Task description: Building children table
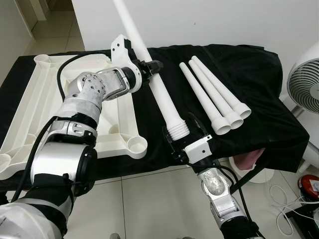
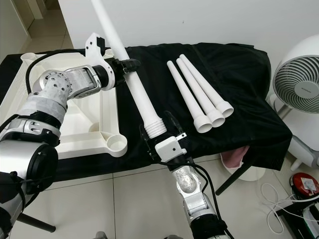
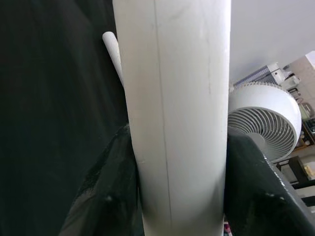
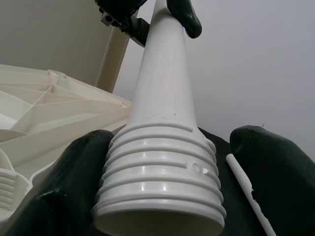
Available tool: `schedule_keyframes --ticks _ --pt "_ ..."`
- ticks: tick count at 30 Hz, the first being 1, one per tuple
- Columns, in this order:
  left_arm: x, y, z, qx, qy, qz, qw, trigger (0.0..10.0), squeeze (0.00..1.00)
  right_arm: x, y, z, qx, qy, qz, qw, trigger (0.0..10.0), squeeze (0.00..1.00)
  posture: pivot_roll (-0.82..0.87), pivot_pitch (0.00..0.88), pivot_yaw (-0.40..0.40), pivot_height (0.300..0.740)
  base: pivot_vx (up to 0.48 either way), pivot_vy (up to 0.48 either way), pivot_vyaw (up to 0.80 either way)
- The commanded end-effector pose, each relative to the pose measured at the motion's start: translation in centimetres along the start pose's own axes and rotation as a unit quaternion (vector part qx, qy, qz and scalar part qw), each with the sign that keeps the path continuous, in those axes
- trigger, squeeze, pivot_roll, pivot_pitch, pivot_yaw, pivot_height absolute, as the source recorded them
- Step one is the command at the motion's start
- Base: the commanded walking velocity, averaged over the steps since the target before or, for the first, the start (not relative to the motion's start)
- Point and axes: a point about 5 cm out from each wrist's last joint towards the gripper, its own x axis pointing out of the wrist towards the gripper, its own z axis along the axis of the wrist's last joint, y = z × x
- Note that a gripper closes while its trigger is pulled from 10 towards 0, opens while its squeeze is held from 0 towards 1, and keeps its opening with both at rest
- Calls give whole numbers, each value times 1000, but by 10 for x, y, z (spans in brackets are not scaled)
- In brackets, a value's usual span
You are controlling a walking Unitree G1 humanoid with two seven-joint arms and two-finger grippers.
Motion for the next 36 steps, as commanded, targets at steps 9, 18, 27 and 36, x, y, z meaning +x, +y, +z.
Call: schedule_keyframes --ticks 9,18,27,36 --pt "-3 -21 10 -28 -20 -195 980 0 0 -4 -6 -1 0 4 -27 1000 10000 1000 -106 0 27 740 0 0 0" --pt "-5 -21 13 26 -36 -192 980 10000 0 -3 -4 4 83 23 -44 995 10000 0 -107 0 26 740 0 0 0" --pt "-6 -21 26 53 -109 -170 978 10000 0 16 -10 14 170 48 -30 984 10000 0 -111 0 22 740 0 0 0" --pt "-8 -25 33 104 -148 -160 971 10000 0 35 -26 23 170 70 -20 983 10000 0 -106 0 21 740 0 0 0"
